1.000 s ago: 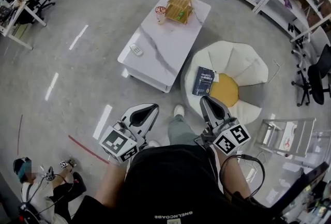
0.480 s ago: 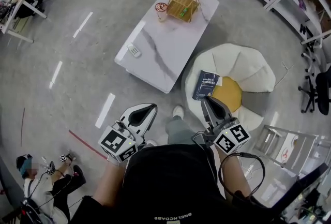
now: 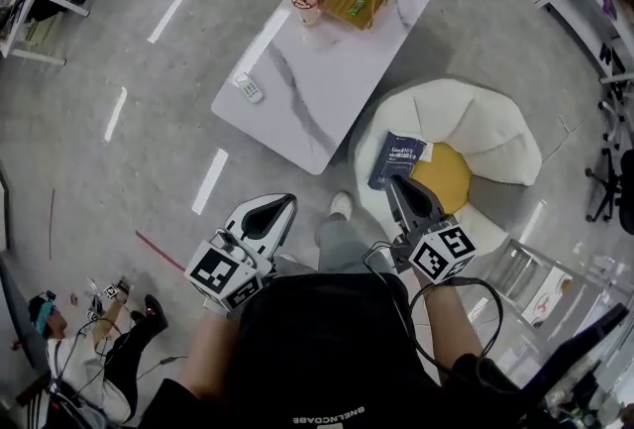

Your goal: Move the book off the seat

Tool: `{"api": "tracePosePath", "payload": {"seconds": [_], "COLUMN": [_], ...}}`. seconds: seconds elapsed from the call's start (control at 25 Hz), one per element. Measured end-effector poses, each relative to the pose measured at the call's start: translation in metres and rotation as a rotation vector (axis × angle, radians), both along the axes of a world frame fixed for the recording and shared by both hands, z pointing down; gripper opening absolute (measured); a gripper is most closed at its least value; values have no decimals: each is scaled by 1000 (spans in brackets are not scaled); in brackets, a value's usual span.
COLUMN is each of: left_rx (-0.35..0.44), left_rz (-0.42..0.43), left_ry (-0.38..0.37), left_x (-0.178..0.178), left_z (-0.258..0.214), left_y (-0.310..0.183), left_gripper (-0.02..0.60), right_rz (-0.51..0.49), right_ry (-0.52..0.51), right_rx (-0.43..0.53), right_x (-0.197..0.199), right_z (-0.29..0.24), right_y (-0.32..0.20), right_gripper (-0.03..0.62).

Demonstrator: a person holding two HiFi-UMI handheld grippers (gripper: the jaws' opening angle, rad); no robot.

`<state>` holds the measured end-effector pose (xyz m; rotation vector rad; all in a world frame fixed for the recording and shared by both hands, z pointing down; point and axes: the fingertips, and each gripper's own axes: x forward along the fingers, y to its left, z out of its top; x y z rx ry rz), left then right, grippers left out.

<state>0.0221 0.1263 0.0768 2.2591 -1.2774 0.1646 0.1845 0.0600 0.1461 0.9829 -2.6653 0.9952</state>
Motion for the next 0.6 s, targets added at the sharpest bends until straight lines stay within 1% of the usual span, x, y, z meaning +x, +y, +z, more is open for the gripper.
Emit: {"api": "tracePosePath", "payload": {"seconds": [0.16, 0.36, 0.52, 0.6], "left_rx": [-32, -73, -100, -112], "left_rz": [-20, -11, -6, 15], "left_ry": [-8, -19, 5, 8], "left_x": [9, 15, 18, 21], "left_z": [8, 25, 44, 54], "left_y": [-17, -33, -45, -51], "left_gripper": [6, 6, 6, 6], "right_rz": [12, 31, 87, 109], "right_ry": [6, 49, 85, 110], "right_rx": [-67, -125, -178, -196], "right_x": [12, 18, 28, 34], "right_z": [24, 60, 87, 102], "right_y": [-18, -32, -40, -40], "right_gripper": [18, 31, 73, 95]}}
